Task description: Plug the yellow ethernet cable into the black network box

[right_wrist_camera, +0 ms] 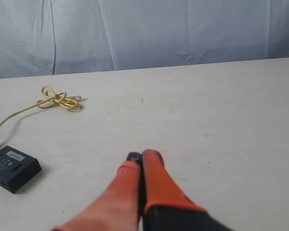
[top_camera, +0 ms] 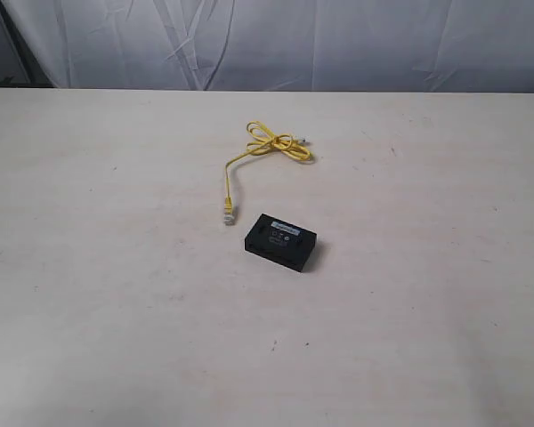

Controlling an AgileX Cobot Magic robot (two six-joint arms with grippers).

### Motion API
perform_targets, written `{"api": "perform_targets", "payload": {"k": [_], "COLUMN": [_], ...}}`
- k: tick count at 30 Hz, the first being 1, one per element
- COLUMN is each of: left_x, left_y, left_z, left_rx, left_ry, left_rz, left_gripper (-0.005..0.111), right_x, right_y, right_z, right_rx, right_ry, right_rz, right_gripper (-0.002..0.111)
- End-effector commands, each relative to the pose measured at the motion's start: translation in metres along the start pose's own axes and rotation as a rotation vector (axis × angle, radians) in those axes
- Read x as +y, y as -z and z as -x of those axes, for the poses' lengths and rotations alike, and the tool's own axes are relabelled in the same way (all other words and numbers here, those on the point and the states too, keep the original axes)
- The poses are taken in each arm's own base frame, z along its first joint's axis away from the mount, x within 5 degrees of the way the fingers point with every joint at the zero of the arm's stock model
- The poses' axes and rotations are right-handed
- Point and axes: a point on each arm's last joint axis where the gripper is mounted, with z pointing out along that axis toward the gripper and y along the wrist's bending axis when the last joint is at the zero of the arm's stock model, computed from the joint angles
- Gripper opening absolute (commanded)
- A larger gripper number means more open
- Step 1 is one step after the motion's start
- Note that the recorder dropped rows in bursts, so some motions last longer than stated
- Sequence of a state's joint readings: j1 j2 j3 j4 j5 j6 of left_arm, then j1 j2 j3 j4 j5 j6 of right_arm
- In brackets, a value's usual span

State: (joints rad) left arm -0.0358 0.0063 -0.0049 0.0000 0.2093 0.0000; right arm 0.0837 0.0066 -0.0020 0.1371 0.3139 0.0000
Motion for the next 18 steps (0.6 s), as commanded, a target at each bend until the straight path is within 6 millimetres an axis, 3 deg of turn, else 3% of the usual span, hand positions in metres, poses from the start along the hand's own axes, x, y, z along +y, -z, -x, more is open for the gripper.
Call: {"api": "perform_targets", "payload": {"k": [1, 12, 15, 18], "left_x": [0.000, 0.000, 0.000, -0.001], "left_y": [0.000, 0.000, 0.000, 0.000], "left_z": [-0.001, -0.001, -0.001, -0.001], "left_rx": [-0.010, -0.010, -0.010, -0.010], "left_ry": [0.007, 0.007, 0.015, 0.091], "left_rz": [0.003, 0.003, 0.001, -0.015], "left_gripper": [0.000, 0.000, 0.000, 0.000], "right_x": [0.000, -0.001, 0.000, 0.000], "right_y": [0.000, 0.000, 0.001, 0.004], "right_z": [0.000, 0.001, 0.010, 0.024], "right_rx": [-0.013, -0.023, -0.117, -0.279], "right_ry": [0.002, 0.010, -0.012, -0.150], "right_rz": [-0.006, -0.009, -0.002, 0.022], "right_gripper": [-0.001, -0.001, -0.001, -0.001]}}
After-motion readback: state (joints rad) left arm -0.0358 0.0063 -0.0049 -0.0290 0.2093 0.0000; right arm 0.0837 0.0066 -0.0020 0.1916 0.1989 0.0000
